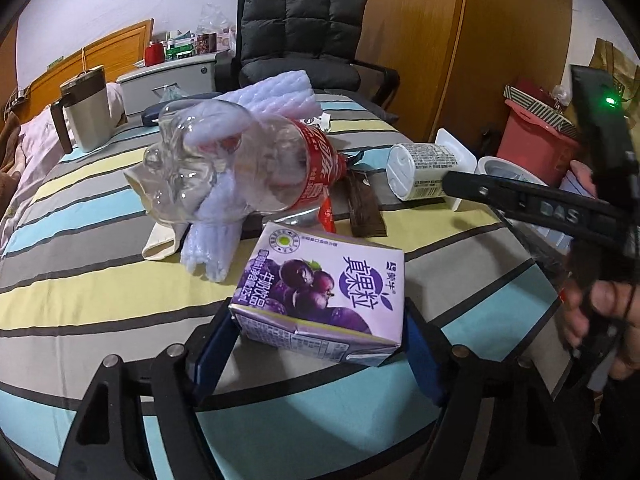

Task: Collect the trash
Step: 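Reach the right gripper to the white yogurt cup and grasp it, then carry the yogurt cup over the wastebasket and open the right gripper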

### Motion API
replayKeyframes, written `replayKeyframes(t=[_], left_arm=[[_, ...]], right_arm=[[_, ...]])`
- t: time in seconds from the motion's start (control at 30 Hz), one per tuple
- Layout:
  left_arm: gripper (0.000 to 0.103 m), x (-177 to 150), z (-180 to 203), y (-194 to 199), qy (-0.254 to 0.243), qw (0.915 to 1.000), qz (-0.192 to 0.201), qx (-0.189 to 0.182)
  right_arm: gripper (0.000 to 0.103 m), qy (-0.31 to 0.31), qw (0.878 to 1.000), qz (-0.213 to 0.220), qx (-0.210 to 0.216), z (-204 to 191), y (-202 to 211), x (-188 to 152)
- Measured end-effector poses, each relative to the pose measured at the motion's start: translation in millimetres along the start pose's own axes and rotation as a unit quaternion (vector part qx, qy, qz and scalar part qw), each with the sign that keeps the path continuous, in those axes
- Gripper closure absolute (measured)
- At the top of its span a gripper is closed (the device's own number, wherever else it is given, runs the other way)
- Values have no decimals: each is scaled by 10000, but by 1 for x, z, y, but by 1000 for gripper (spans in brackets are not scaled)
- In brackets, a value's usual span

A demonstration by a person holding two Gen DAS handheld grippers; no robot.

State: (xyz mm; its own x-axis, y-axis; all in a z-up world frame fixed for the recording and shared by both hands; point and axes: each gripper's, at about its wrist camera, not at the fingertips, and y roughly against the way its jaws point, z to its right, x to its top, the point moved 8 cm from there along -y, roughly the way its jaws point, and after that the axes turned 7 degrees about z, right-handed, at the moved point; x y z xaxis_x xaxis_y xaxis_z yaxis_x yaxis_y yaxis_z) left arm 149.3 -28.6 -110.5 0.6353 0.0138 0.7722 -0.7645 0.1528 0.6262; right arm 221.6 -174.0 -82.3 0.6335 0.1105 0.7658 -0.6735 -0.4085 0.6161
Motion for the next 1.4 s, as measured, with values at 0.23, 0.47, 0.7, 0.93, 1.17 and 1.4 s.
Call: replayKeyframes(t=[0.23, 0.47, 0.7, 0.93, 1.17, 1.4], left_arm=[[24, 2, -3, 6, 52, 9999, 82, -74], [25, 4, 2, 14, -34, 9999, 148, -74], [25, 7, 9, 32, -75, 9995, 268, -143], [25, 12, 22, 44, -141, 9988, 363, -302], [25, 25, 46, 43, -296, 9971, 440, -539], [25, 48, 80, 23, -507, 9941, 483, -833]], right_arm=[[80, 76, 9999, 15, 122, -2, -4, 5], [94, -12, 9998, 161, 131, -3, 7, 7], [94, -182, 9994, 281, 96, 0, 25, 4], [94, -332, 9985, 445, 26, 7, 41, 3], [94, -554, 9960, 676, -176, 26, 59, 2], [94, -870, 9907, 828, -636, 65, 79, -6]])
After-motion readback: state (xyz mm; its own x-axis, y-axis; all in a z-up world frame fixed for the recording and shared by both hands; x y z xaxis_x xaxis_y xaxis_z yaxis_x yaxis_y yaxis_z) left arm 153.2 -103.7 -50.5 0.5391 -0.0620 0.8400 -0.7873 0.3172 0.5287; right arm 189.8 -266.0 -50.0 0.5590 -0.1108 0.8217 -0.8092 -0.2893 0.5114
